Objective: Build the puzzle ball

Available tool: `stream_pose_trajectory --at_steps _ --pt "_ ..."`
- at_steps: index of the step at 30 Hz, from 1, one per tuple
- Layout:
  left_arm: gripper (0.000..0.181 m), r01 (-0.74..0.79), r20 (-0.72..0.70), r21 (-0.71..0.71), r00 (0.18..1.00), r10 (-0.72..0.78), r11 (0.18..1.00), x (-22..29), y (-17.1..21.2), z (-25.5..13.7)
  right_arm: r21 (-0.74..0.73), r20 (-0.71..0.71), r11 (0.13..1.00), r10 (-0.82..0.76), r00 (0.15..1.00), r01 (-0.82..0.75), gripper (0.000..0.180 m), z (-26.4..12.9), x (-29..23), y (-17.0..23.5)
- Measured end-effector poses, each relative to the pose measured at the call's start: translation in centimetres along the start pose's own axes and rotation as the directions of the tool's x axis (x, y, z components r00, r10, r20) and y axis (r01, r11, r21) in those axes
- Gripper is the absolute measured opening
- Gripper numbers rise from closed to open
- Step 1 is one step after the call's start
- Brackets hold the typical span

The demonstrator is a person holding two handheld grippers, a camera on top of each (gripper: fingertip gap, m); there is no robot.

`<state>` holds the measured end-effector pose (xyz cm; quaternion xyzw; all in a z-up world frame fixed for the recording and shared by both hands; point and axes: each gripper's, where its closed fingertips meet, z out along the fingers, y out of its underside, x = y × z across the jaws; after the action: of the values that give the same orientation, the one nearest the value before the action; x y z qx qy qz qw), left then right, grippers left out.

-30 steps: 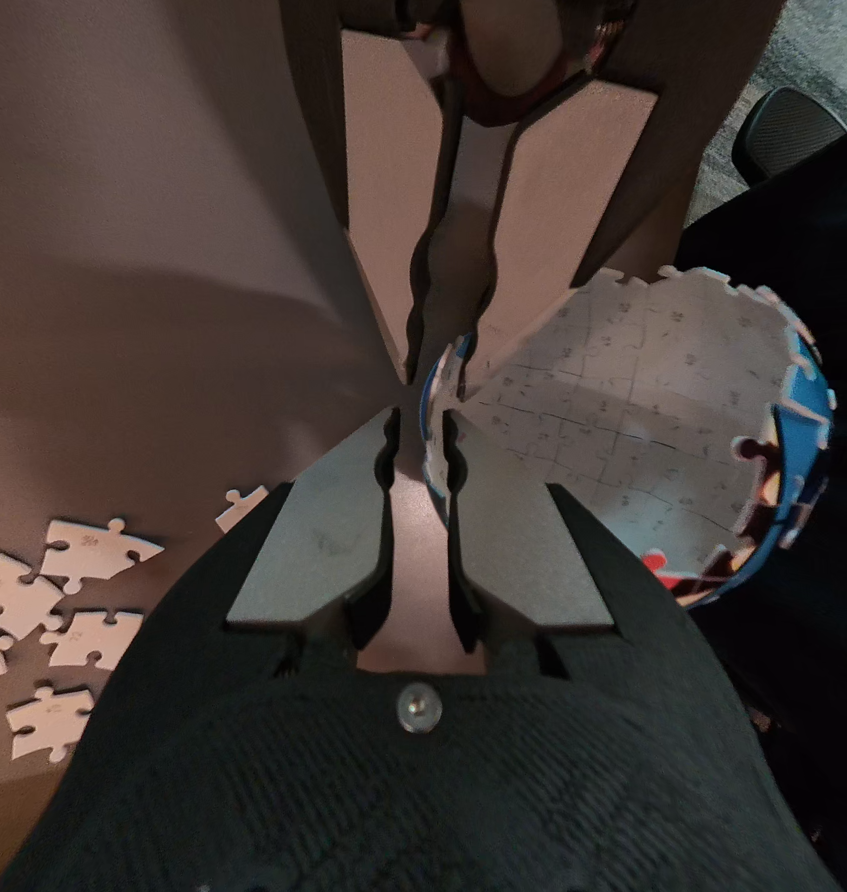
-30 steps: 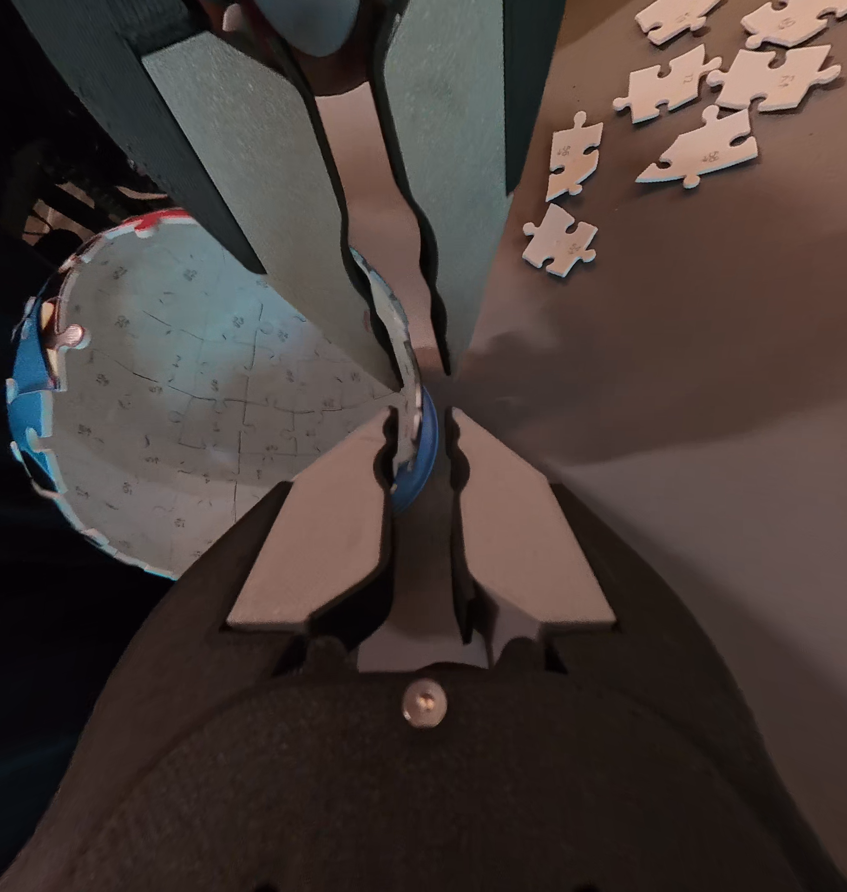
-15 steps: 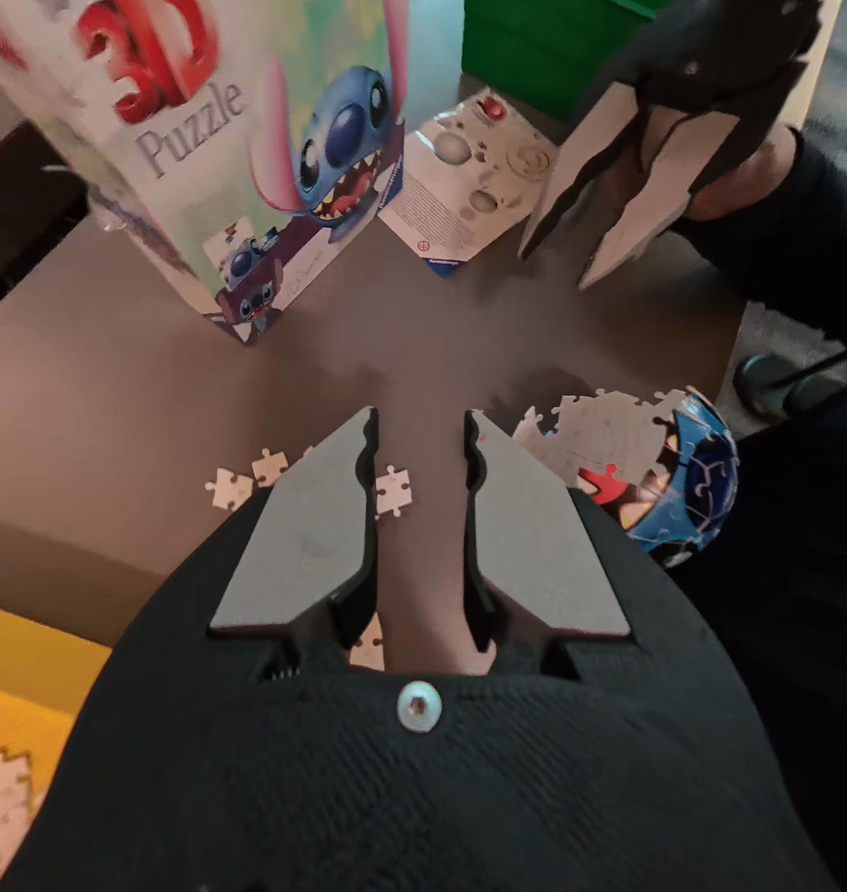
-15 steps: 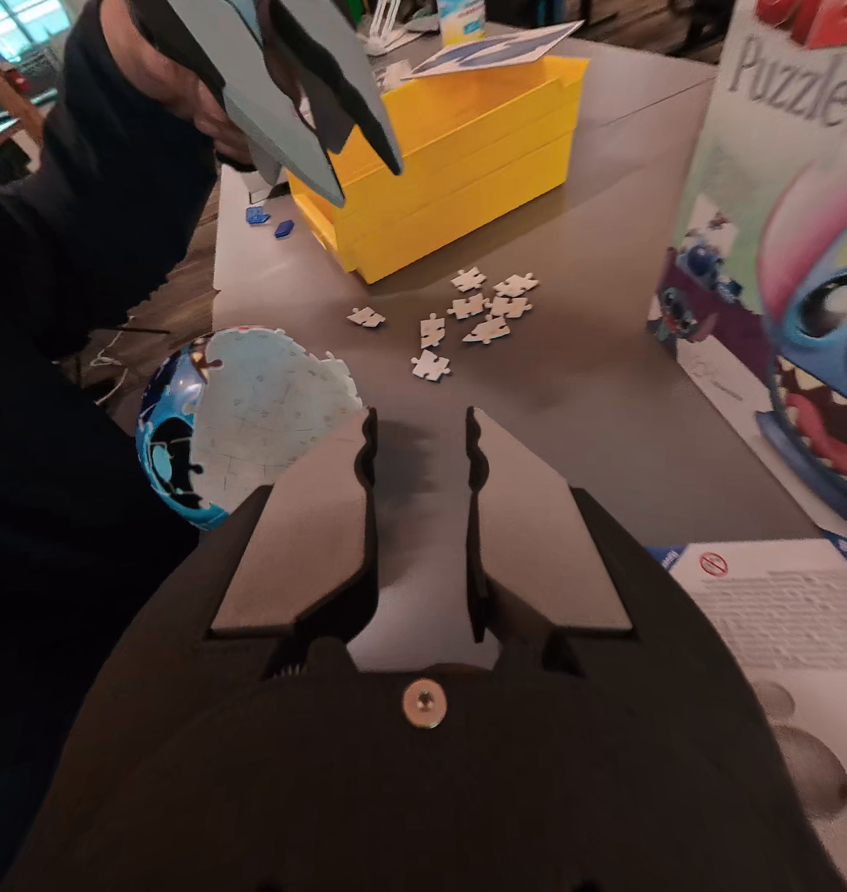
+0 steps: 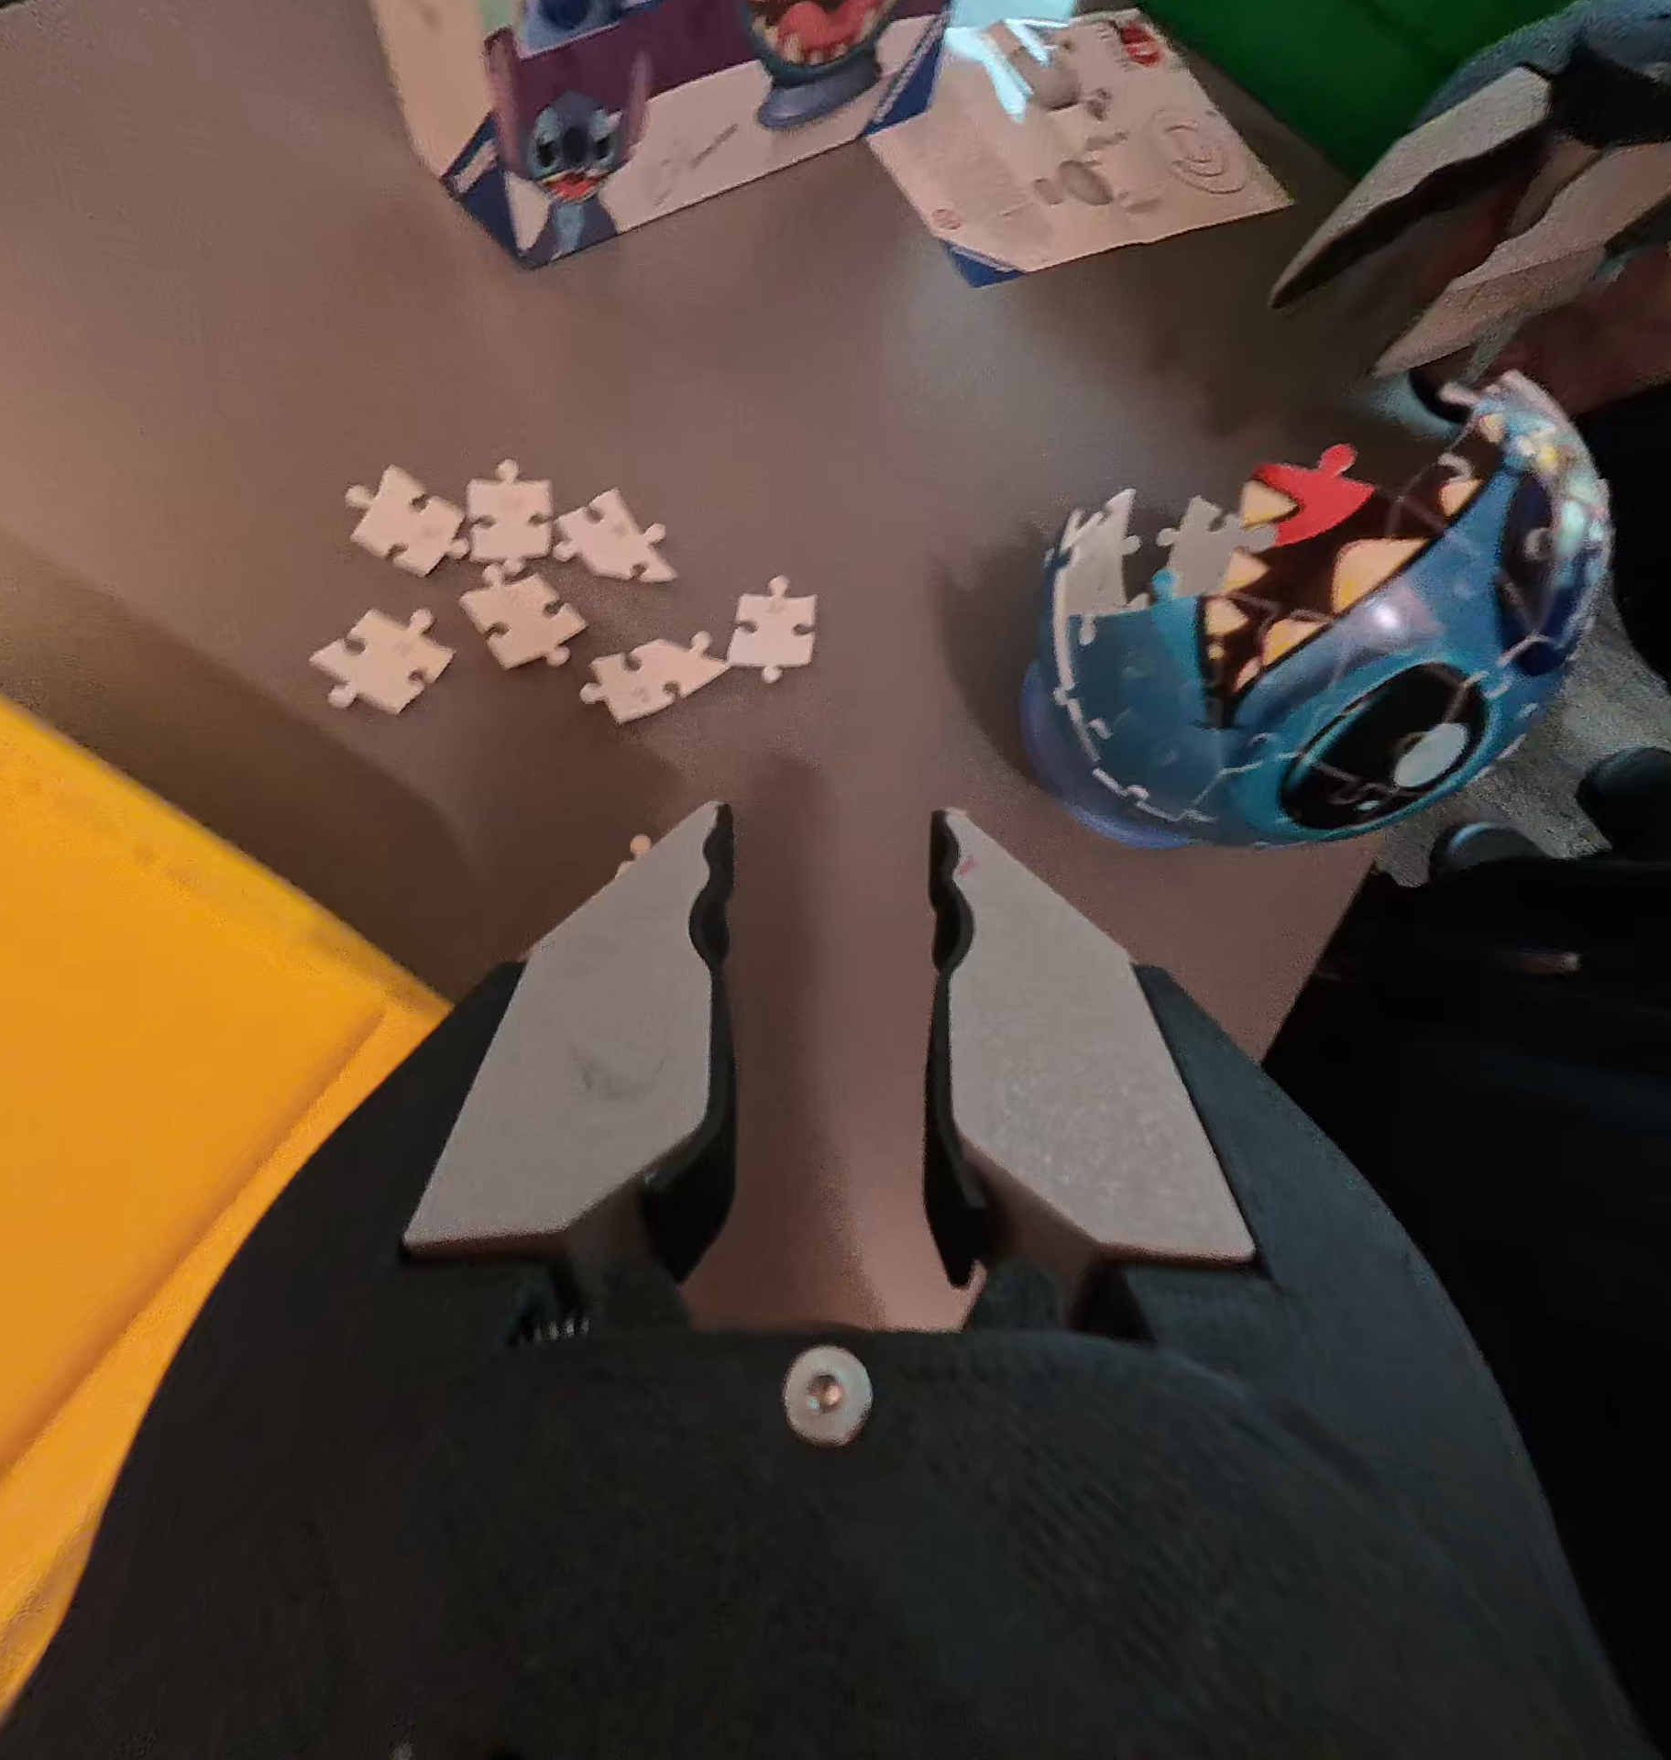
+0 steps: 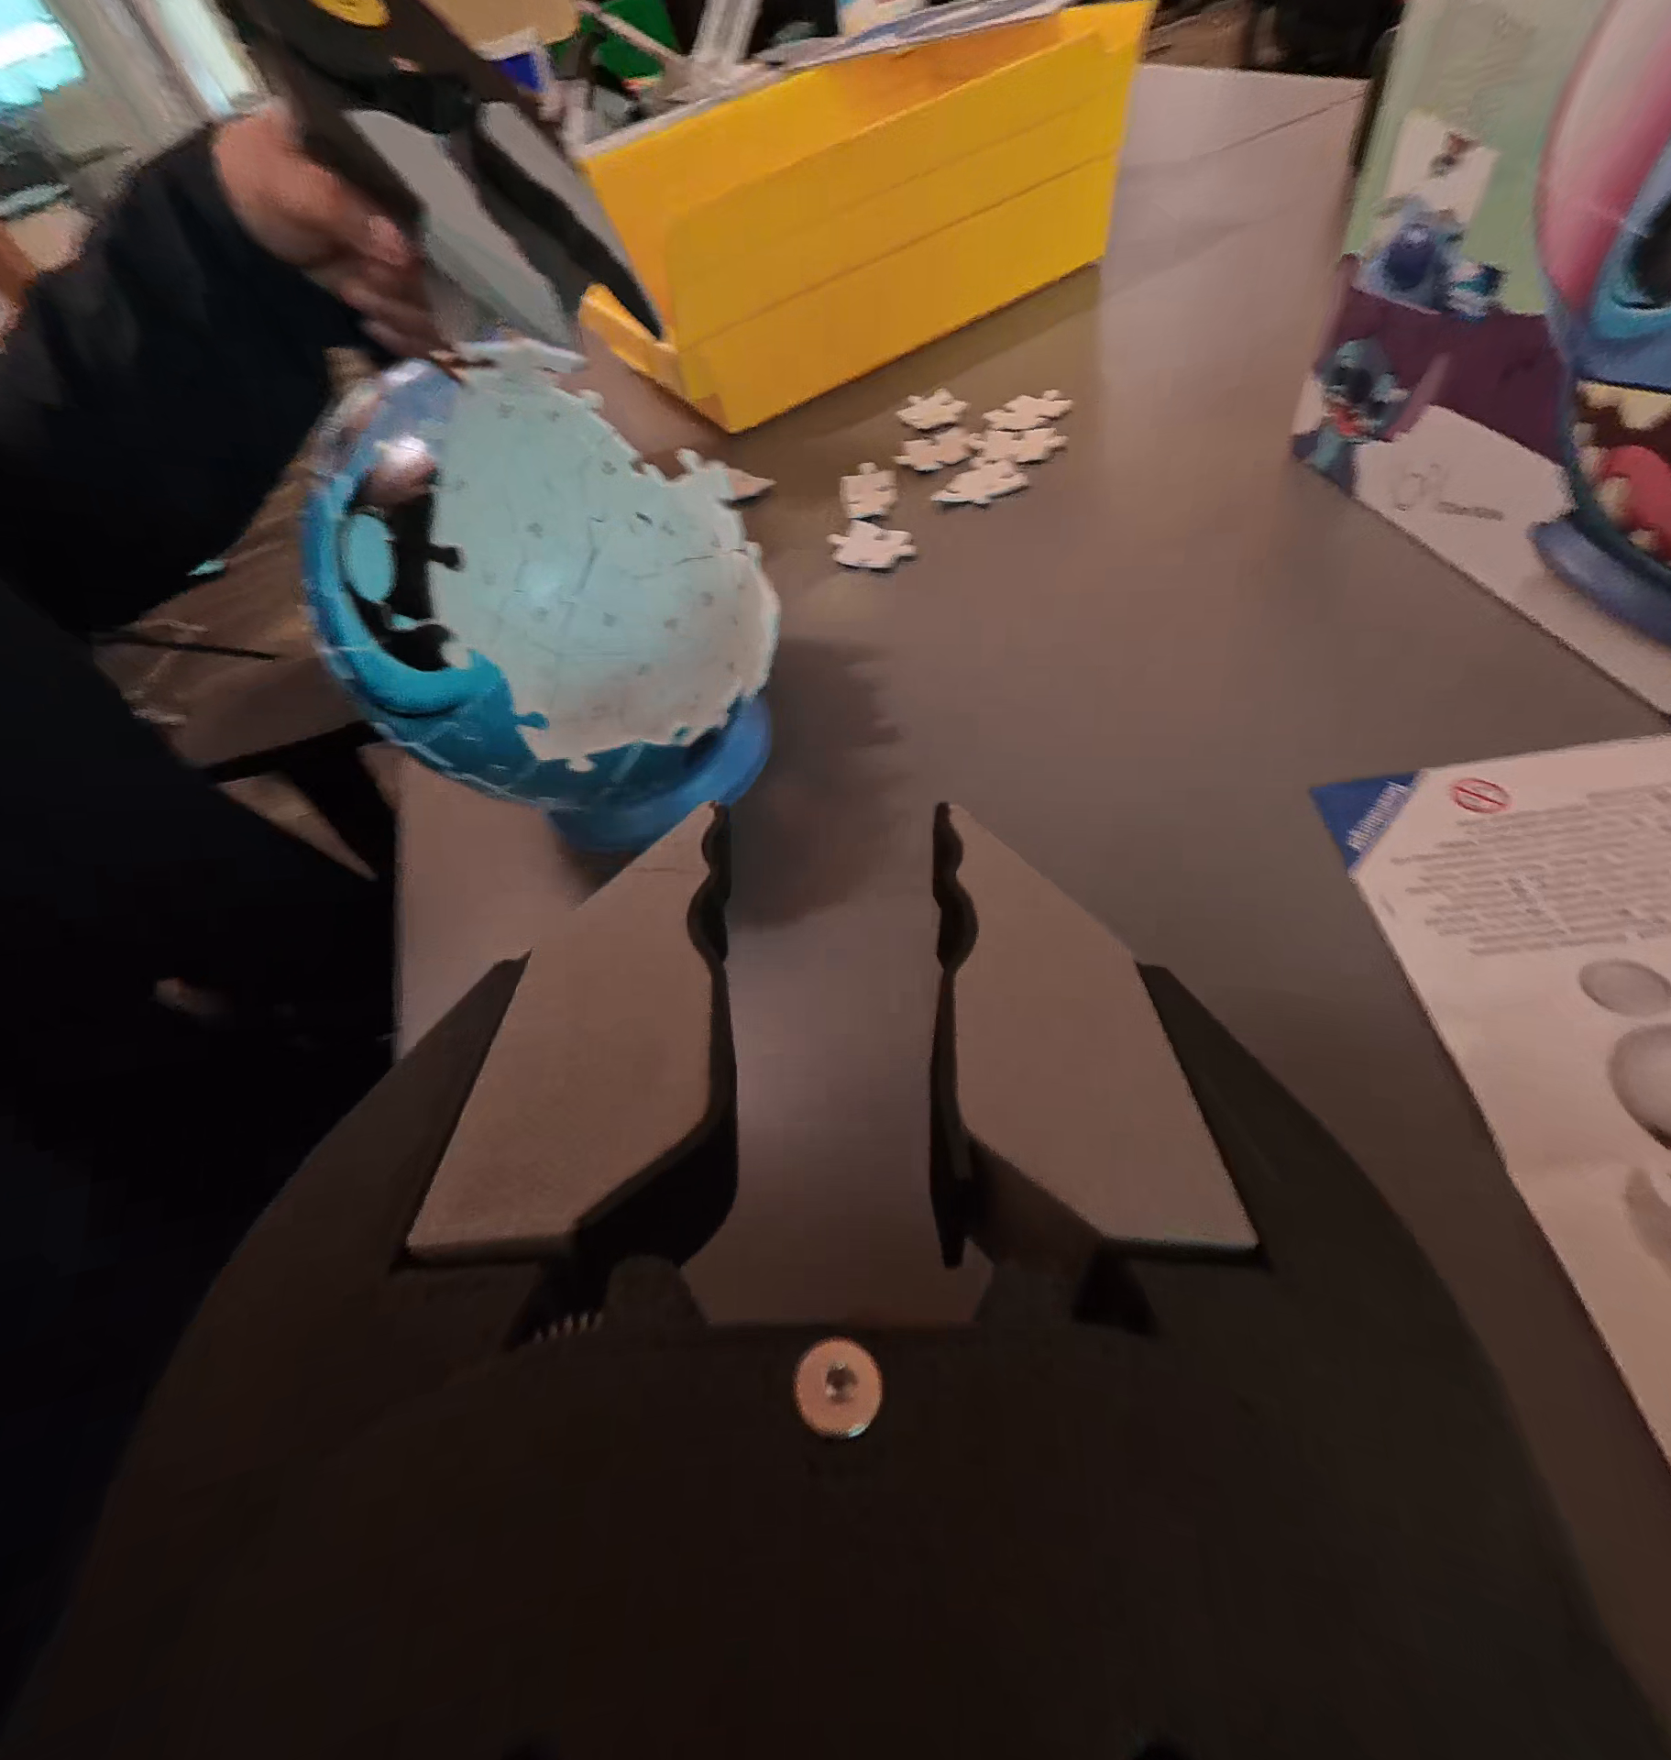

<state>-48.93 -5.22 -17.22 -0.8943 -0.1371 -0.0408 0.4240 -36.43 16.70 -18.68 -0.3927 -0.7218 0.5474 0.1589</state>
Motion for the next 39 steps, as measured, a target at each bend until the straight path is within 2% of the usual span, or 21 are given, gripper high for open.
stream_pose_trajectory --at_steps 4,8,13,18,22,25,29,34,39 --pt "0.042 0.043 -0.014 0.030 0.999 -0.043 0.999 0.1 1.5 -0.9 -0.051 -0.224 0.999 0.005 0.975 -0.017 0.043 -0.6 3.2 1.8" --pt "0.042 -0.049 -0.084 0.063 0.995 0.055 0.997 2.2 2.8 -0.5 -0.014 -0.351 0.999 0.022 0.936 -0.029 0.048 -1.4 4.8 1.4" --pt "0.046 -0.136 -0.084 0.122 0.986 0.147 0.983 1.8 4.0 1.4 0.029 -0.437 0.998 0.056 0.898 -0.048 0.052 -2.3 6.1 1.1" --pt "0.046 -0.359 0.105 0.141 0.932 0.346 0.923 -0.2 4.2 1.9 0.045 -0.492 0.999 0.043 0.869 -0.024 0.051 -2.8 6.6 0.9" --pt "0.045 -0.361 0.265 0.062 0.905 0.334 0.930 -3.0 4.5 1.2 0.079 -0.508 0.996 0.071 0.858 -0.036 0.050 -3.2 7.0 0.6" --pt "0.041 -0.326 0.303 0.035 0.904 0.301 0.945 -3.7 3.8 1.4 0.108 -0.503 0.993 0.099 0.859 -0.052 0.049 -3.2 7.3 0.3" --pt "0.039 -0.315 0.366 -0.104 0.870 0.331 0.943 -5.5 4.6 2.2 0.112 -0.461 0.992 0.105 0.881 -0.060 0.048 -2.4 7.1 -0.1" --pt "0.040 -0.209 0.274 -0.136 0.931 0.240 0.968 -4.4 5.4 3.3 0.093 -0.411 0.995 0.069 0.909 -0.034 0.048 -1.6 6.2 -0.3" --pt "0.045 -0.138 0.293 -0.160 0.939 0.180 0.978 -5.2 6.0 3.3 0.132 -0.362 0.989 0.114 0.925 -0.070 0.048 -1.7 5.9 -0.5"
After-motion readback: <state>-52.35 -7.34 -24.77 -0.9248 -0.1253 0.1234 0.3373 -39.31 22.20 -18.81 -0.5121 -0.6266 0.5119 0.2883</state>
